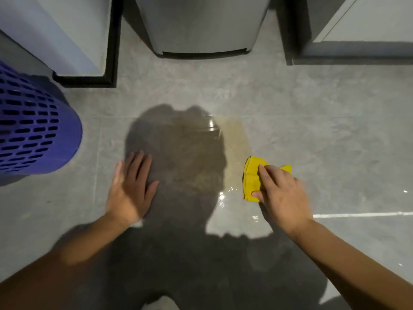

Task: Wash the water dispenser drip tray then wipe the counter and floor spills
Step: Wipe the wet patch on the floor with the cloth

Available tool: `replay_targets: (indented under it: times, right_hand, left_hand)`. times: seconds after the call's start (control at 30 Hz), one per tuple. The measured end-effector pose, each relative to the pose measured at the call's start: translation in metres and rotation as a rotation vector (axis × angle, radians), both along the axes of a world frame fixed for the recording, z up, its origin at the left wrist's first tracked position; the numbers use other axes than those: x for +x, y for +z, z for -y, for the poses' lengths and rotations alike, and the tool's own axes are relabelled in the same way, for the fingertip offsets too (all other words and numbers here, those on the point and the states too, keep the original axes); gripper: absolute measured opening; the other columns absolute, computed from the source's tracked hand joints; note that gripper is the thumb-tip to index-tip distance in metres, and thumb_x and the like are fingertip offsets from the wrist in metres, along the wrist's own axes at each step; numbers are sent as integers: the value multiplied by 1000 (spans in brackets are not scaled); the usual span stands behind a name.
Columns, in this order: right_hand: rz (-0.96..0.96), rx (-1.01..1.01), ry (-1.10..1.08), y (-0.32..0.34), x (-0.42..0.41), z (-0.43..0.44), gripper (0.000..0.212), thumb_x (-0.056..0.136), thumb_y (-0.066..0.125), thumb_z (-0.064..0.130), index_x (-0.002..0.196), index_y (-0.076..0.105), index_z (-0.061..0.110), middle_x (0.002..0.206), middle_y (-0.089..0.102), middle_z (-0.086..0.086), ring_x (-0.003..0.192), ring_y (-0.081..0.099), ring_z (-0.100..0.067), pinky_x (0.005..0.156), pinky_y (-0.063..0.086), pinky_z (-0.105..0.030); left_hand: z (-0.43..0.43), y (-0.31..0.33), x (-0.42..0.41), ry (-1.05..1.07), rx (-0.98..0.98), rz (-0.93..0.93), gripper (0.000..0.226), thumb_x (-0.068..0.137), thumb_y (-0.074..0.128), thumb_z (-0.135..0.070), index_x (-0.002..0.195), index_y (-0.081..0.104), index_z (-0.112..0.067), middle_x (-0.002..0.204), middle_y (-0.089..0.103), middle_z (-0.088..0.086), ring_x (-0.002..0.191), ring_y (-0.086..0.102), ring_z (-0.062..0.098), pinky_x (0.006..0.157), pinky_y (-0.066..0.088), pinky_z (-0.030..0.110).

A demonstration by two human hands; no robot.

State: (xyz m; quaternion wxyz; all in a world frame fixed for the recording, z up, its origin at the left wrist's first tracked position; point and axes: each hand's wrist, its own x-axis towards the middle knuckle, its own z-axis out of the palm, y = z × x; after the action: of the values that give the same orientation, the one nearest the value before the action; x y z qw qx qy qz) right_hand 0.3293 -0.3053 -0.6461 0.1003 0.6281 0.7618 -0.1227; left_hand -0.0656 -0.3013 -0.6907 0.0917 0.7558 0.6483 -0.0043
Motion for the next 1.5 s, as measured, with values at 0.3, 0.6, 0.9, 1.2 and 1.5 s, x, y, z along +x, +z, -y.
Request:
replay_targets:
  times: [0.3,0.6,0.9,1.2,1.5]
  right_hand:
    - [124,-227,137,-6,-26,-114,123,73,3,86,162,-12,1,171,-13,-22,159,-9,-39,127,-2,-53]
    - [-55,43,431,-41,-27,-75,100,93,37,76,164,22,7,171,15,-22,158,12,-42,124,19,-62]
    - [-144,-63,-99,-40,-127,80,98,93,44,73,158,34,1,166,25,-29,153,24,-49,121,21,-66]
    - [-355,-189,-637,-13,-241,-22,93,99,44,64,165,9,9,172,-1,-23,158,0,-43,125,3,-59]
    - [-325,-209,-483,27,-29,-21,89,92,69,50,161,28,10,166,28,-19,154,23,-34,125,22,-45]
  left_hand:
    - [-4,-10,-8,-27,43,25,72,97,45,-45,156,39,-3,161,39,24,151,33,43,122,27,61]
    - [-1,-19,-10,-35,121,20,72,97,48,-45,158,38,-9,164,36,17,153,30,38,125,18,55]
    - [0,-19,-11,-27,127,83,68,101,46,-45,159,38,-10,165,38,16,153,32,38,124,24,57]
    - [3,19,-4,232,169,516,42,99,54,-30,132,64,-6,134,62,14,125,57,31,110,39,36]
    - [11,34,95,251,-212,677,36,99,48,-43,97,67,-12,93,70,11,88,66,36,78,53,50]
